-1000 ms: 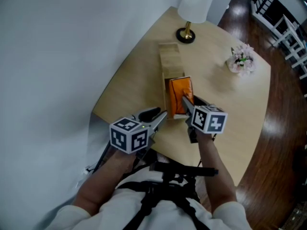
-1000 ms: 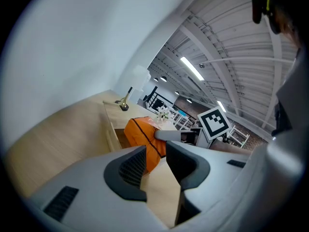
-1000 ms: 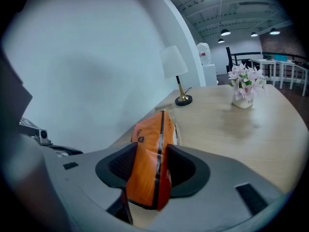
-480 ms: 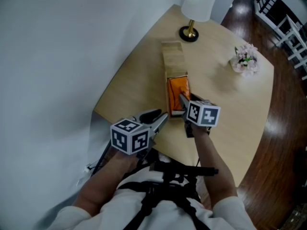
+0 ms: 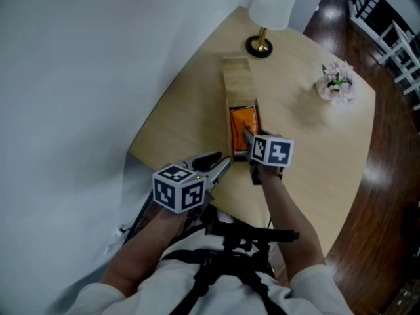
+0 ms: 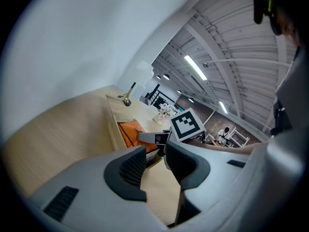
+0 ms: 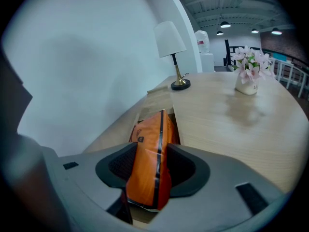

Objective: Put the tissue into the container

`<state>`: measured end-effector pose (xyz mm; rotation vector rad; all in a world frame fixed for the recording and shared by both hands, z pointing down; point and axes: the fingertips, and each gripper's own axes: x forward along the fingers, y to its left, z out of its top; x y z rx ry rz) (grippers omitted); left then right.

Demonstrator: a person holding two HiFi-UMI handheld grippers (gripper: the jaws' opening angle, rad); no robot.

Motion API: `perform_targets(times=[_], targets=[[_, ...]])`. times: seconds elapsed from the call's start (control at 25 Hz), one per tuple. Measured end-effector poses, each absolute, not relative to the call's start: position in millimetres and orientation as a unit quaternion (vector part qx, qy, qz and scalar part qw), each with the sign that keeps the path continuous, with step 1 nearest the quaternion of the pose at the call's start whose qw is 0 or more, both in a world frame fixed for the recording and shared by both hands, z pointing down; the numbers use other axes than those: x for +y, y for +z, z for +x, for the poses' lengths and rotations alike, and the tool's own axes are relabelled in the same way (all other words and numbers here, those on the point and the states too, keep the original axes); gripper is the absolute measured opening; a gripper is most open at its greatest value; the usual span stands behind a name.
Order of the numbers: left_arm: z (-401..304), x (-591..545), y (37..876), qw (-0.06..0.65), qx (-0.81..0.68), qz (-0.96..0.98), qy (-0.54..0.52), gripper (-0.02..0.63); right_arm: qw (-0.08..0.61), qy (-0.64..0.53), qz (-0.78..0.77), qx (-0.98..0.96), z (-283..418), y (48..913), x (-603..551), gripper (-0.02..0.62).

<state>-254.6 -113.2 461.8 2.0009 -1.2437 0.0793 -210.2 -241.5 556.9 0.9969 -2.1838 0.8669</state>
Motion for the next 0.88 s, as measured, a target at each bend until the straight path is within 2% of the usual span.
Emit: perform_targets(times=[0.6,0.88], targets=[[-253,-110,462,0.384,-0.484,0.786,0.034,0.13,0.355,0.328,0.356,-0.8,-216,570,-242,0.224],[-250,-110,461,0.382,-0.481,0.788,0.034,0.129,0.353,0.338,0.351,-0.799,-216,567,-239,0.259]])
